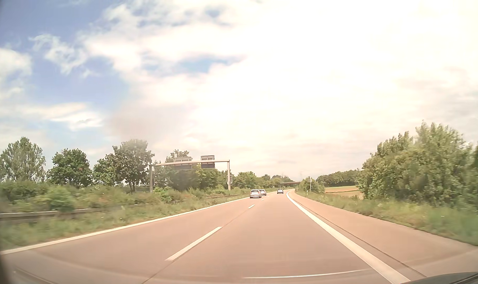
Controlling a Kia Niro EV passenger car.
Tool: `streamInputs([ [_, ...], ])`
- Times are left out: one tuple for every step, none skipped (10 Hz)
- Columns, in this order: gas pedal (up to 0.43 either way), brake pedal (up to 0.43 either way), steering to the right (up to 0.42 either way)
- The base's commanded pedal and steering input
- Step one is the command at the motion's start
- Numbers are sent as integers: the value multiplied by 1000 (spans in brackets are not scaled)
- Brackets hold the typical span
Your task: Follow the waypoints while adhering to traffic rules and regulations
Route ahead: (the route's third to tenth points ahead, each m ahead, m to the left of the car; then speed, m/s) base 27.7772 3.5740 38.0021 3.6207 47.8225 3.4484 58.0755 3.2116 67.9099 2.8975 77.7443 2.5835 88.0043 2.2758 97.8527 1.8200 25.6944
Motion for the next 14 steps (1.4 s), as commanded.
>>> streamInputs([
  [260,0,2],
  [260,0,2],
  [260,0,2],
  [260,0,2],
  [260,0,2],
  [260,0,2],
  [260,0,2],
  [260,0,2],
  [260,0,2],
  [260,0,2],
  [260,0,2],
  [260,0,2],
  [260,0,2],
  [260,0,2],
])
